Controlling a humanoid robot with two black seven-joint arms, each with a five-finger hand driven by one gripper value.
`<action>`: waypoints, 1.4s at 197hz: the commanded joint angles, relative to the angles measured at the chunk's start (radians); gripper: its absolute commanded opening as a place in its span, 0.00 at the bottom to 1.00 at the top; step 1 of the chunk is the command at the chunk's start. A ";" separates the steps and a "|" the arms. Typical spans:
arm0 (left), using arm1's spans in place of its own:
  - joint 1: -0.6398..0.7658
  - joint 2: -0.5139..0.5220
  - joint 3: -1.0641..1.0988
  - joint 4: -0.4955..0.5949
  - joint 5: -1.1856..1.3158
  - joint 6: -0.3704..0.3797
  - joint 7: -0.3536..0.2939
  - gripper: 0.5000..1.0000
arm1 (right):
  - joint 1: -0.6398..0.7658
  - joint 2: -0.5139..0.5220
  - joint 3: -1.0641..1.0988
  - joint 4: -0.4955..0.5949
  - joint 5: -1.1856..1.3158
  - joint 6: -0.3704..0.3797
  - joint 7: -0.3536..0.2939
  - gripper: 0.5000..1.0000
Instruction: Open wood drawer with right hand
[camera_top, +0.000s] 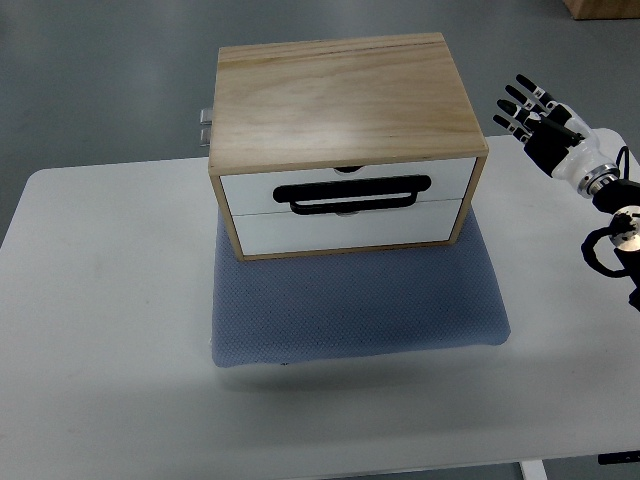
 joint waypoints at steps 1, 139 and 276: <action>0.000 0.000 0.000 0.000 0.000 0.000 0.001 1.00 | 0.001 0.000 0.000 0.000 0.000 -0.001 0.000 0.89; 0.000 0.000 0.000 0.000 0.000 0.000 0.001 1.00 | 0.009 -0.017 -0.004 0.003 0.000 0.048 -0.002 0.89; 0.000 0.000 0.000 0.000 0.000 0.000 0.001 1.00 | 0.113 -0.149 -0.099 0.006 0.015 0.106 0.002 0.89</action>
